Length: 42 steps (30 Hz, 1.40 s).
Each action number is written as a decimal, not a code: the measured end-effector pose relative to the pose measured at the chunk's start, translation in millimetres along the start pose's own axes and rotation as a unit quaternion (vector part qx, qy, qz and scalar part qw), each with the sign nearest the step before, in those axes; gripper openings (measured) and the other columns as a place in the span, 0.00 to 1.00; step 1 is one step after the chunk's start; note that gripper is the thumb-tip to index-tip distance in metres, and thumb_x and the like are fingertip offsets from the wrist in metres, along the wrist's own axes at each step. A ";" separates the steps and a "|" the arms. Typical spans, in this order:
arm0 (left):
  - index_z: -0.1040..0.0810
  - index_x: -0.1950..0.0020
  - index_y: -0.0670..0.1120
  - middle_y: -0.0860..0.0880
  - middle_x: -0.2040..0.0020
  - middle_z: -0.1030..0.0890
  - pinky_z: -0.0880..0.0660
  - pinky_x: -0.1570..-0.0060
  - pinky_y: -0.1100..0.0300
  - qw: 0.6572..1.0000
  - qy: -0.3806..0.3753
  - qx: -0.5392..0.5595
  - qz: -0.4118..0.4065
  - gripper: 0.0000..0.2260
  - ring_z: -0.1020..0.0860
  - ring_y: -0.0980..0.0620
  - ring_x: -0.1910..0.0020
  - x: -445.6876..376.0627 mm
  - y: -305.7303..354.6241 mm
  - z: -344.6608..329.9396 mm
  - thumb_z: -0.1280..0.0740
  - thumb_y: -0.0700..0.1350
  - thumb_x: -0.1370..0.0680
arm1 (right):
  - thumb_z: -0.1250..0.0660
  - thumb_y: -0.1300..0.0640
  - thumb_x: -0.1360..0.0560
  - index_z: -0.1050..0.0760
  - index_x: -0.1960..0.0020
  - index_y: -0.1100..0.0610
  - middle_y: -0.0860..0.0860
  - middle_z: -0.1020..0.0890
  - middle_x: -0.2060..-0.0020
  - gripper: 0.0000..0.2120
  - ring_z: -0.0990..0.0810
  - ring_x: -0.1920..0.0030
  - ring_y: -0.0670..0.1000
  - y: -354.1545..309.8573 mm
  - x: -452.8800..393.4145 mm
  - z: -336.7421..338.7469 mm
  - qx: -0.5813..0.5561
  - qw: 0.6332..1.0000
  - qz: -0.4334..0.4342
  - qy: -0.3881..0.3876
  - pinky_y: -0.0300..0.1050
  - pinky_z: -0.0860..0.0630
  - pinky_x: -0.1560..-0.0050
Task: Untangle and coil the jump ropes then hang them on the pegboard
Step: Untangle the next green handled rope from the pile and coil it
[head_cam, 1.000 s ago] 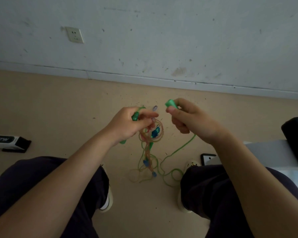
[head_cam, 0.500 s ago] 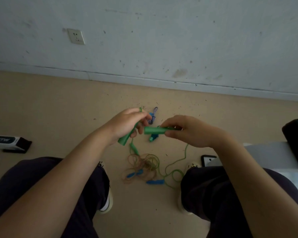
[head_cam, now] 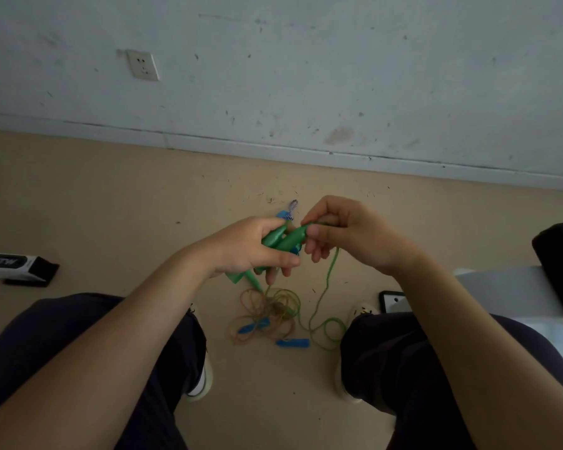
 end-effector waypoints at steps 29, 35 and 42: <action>0.18 0.60 0.53 0.51 0.72 0.22 0.33 0.77 0.65 0.996 0.059 0.064 0.010 0.12 0.29 0.56 0.76 3.5 -0.2 15.7 0.24 0.59 0.34 | 0.40 0.41 0.23 0.23 0.60 0.59 0.53 0.32 0.76 0.23 0.36 0.76 0.49 -0.1 2.8 11.0 0.003 0.997 -0.045 0.063 0.40 0.34 0.72; 0.21 0.57 0.46 0.53 0.72 0.23 0.32 0.76 0.62 0.894 0.384 0.221 -0.059 0.11 0.30 0.56 0.77 9.4 -8.5 54.8 0.28 0.54 0.23 | 0.42 0.39 0.19 0.27 0.66 0.55 0.48 0.32 0.76 0.24 0.33 0.73 0.49 8.7 0.4 38.2 0.008 0.984 -0.070 0.163 0.43 0.28 0.65; 0.21 0.51 0.45 0.53 0.73 0.22 0.33 0.77 0.62 0.967 0.245 0.074 0.009 0.14 0.31 0.56 0.78 0.3 -8.0 37.5 0.28 0.56 0.24 | 0.41 0.33 0.24 0.21 0.49 0.54 0.51 0.23 0.75 0.26 0.26 0.74 0.51 10.6 3.8 38.1 0.022 0.982 -0.057 0.177 0.42 0.26 0.69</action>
Point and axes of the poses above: each hand's wrist, its own x-axis away from the middle knuckle, its own z-axis out of the back of the hand, y = z × x, the point moved 6 cm from there along -x, towards the middle knuckle
